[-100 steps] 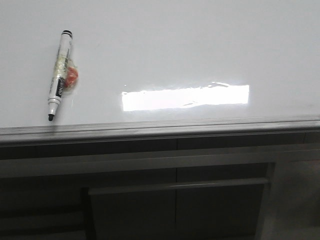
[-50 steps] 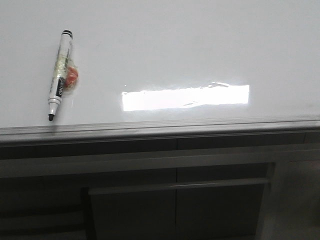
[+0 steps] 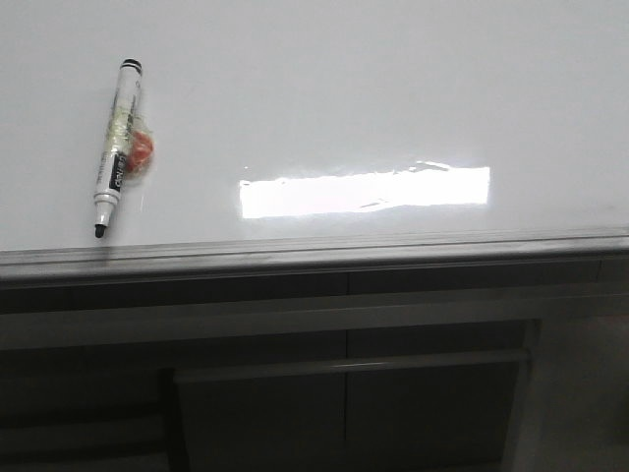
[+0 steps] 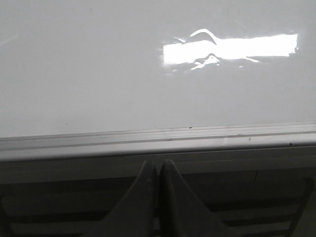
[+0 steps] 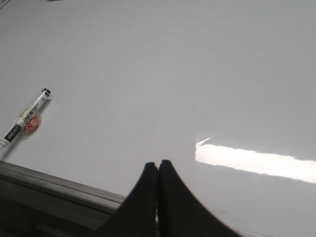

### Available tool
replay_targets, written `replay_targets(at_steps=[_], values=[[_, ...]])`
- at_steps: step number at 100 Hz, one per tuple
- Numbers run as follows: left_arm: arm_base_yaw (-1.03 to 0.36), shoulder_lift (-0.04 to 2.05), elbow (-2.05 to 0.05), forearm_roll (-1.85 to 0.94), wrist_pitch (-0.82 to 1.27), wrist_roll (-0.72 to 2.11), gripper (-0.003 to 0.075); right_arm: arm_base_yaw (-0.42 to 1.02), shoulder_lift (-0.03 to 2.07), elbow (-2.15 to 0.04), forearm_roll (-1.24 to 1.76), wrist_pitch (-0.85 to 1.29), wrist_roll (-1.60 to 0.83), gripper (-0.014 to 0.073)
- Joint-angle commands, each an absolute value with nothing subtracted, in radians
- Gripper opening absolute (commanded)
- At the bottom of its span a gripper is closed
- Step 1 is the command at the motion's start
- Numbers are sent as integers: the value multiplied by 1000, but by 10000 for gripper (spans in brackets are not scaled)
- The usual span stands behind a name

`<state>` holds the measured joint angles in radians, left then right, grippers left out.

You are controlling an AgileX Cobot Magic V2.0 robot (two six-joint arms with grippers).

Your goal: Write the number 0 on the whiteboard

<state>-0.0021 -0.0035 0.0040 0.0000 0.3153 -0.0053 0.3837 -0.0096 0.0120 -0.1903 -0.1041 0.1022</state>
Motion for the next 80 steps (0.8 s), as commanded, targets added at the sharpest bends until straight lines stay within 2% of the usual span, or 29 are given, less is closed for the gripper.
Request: replay_targets(at_steps=[1,14,25,36,41,49,65,72,80], values=[[0,-34,36,-56,206,-14,-20,376,-29,24,-112,-170,105,-71],[0,-34,36,-263,0,-15,-20,376,-29,24,0,-167,105,-71],[0,-34,32,-624,-162,-15,-20,376,-29,24,83,-240,105,-71],[0,-34,32,-1003,-214,-15,-20,376,-29,11,168,-257,105,-71],[0,-34,32,-1079,-210,-15,-20,376,-29,-2,192,-242,105,-71],[0,-32,14,-1030,-145,-15,-20,376,-27,-49,199,-129,105,-67],[-2,-13,-148,-675,98,32,-13,376,25,-175,193,155,103,-67],[-2,35,-246,-581,190,106,32,376,71,-224,168,183,103,-67],[-2,121,-359,-559,323,242,135,376,133,-282,129,206,103,-67]])
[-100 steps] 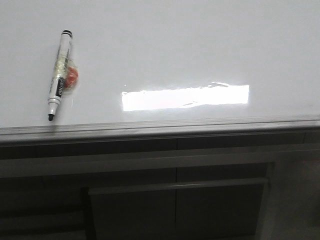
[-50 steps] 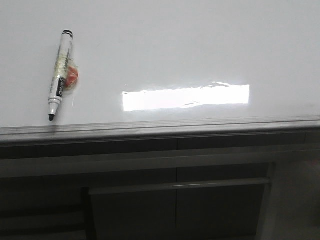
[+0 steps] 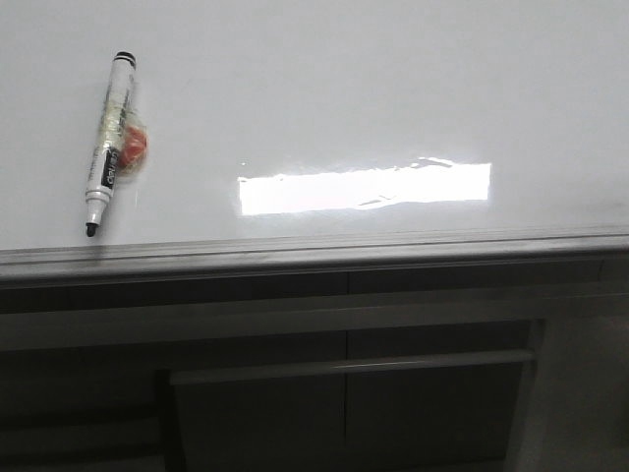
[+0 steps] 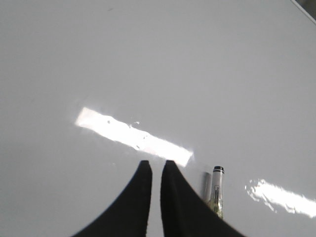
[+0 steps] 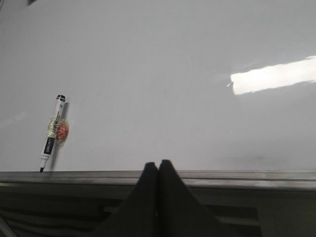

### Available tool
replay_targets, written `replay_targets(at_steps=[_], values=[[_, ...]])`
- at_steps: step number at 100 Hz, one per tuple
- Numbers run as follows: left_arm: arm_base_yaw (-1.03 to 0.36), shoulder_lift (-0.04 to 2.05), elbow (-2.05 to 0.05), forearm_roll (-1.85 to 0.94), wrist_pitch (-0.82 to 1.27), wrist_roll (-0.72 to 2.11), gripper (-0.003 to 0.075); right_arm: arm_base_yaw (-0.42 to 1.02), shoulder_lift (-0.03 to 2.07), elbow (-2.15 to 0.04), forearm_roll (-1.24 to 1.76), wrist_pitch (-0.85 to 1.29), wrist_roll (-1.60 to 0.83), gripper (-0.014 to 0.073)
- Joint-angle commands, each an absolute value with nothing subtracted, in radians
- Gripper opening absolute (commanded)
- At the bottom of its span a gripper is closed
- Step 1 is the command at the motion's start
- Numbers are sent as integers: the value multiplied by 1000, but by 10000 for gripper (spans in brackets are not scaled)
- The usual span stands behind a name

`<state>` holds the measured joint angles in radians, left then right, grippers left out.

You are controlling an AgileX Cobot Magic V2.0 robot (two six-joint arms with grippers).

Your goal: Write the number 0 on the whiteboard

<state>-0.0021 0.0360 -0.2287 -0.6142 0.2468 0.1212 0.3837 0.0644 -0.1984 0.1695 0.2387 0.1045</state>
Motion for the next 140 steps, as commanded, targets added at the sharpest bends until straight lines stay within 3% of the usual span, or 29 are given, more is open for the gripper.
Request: replay_targets(at_steps=[1,12,23,30,45,52,76,91,140], values=[[-2,139,-369,-559,353,270,145,376,138,-287,126,206,103,-67],[-2,302,-508,-561,571,399,285,376,225,-350,86,204,102,-67],[-29,467,-586,-563,662,484,324,376,294,-397,34,201,102,-37],[-82,529,-609,-565,655,518,324,376,329,-418,-8,194,102,52],[-238,685,-691,-405,697,533,310,376,398,-456,-73,187,102,368],[-307,748,-729,-309,681,452,301,376,432,-477,-78,229,102,446],[-448,874,-763,-407,452,263,311,376,511,-514,-78,268,102,444],[-473,970,-763,-508,446,248,360,376,517,-517,-78,246,102,444],[-473,1211,-823,-518,435,131,355,376,517,-517,-78,243,102,444]])
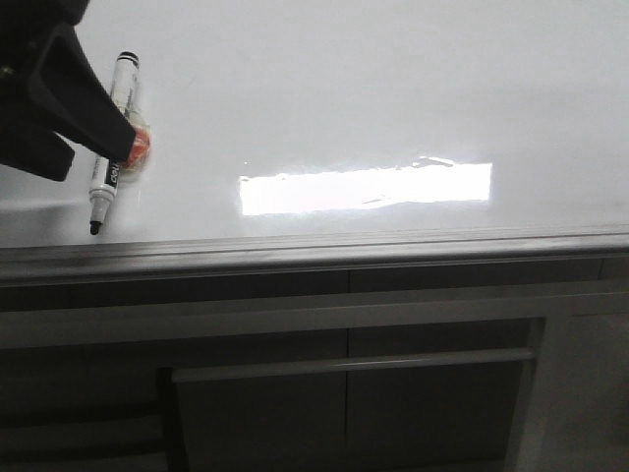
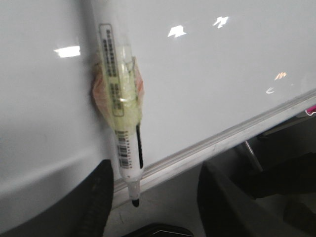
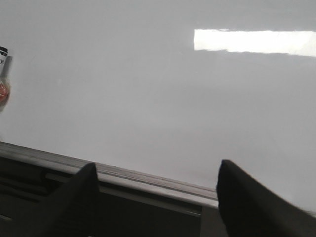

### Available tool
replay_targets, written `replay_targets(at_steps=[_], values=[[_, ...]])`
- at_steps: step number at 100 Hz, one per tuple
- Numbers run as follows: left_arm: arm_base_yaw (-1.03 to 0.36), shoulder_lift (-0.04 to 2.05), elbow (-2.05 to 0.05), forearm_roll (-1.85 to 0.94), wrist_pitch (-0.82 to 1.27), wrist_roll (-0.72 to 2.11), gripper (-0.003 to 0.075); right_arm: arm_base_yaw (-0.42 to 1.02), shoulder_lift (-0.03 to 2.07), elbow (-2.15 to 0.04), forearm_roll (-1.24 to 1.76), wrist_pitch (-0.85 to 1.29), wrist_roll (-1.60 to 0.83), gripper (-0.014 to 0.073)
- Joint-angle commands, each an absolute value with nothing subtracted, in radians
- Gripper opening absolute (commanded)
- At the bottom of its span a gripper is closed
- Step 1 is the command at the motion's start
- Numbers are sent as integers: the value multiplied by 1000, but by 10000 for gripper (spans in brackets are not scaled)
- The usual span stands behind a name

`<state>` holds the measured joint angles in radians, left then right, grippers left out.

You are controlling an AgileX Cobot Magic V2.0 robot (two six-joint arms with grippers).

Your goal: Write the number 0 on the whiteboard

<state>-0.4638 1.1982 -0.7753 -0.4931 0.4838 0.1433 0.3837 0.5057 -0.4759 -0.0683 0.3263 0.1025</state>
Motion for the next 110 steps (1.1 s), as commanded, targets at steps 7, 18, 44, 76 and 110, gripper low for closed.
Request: replay_targets(at_steps=[7,18,44,76,110], values=[[-473,1242,-833,-514,435,112,356,376,517,-517,-76,243,102,444],[-473,1288,-846,-510,438,107,356,376,517,-517,-69,249,102,444],[-473,1354,-846,-480,431,107,264,376,517,-517,-67,265,102,444],[-473,1358,-846,-471,384,107,-18,376,517,-517,-67,265,102,444],[-570,1244,-858,-473,478,353,-20,545,546,-679,170,498,-401,444]])
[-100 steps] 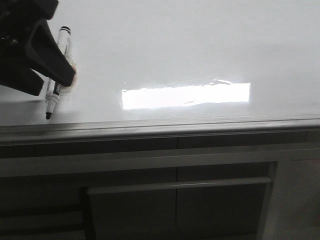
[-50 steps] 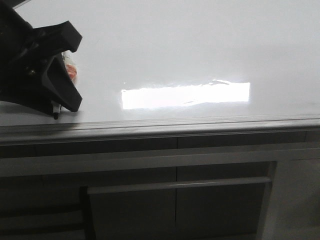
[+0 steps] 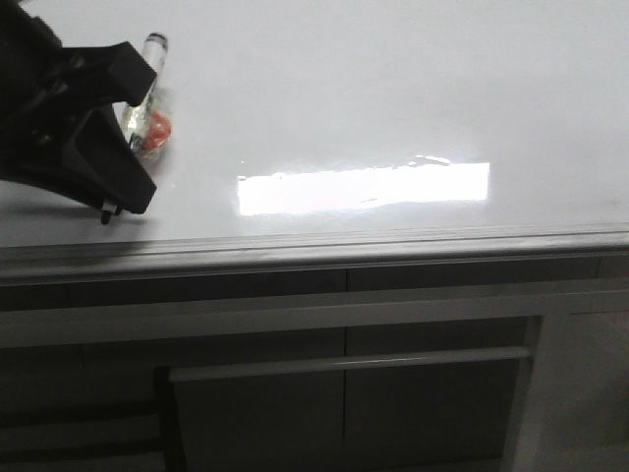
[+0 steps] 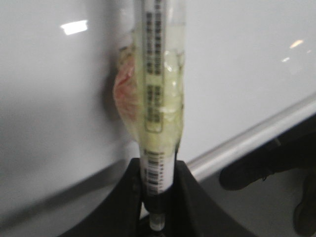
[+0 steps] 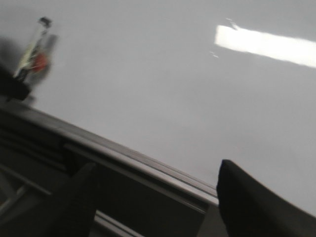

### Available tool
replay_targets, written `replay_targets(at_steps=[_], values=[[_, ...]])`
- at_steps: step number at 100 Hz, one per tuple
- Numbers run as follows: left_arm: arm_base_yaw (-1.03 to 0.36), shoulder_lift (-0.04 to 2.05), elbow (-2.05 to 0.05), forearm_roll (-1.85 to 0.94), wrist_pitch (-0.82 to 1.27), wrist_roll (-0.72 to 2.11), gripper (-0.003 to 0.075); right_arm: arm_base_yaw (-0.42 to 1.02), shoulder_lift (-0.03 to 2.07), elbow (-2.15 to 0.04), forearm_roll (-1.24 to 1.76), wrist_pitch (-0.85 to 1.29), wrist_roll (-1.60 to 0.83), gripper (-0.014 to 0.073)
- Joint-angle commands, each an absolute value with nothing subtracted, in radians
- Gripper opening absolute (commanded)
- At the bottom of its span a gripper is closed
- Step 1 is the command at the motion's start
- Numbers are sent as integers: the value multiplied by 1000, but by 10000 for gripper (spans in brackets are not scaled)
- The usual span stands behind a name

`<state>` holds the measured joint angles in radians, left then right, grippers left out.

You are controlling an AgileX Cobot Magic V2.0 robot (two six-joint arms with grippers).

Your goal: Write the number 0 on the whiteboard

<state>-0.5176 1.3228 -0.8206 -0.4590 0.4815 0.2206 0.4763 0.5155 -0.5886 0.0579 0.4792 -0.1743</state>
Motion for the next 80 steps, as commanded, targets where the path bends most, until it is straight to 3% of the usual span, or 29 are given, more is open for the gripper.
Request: replay_targets(at_steps=[1,29,48,80], values=[[-583,1240,-861,-473,491,384,-20,553,553,-684,177,505,-429,444],[-835,1114,-904,-362,688,865,-20,847,745,-849,177,577,-543,444],[-941,1073,-904,-189,690,875,-20,956,861,-918,109,572,-570,444],[-957,1069,-904,-171,690,875,-20,1030,966,-921,121,455,-570,444]])
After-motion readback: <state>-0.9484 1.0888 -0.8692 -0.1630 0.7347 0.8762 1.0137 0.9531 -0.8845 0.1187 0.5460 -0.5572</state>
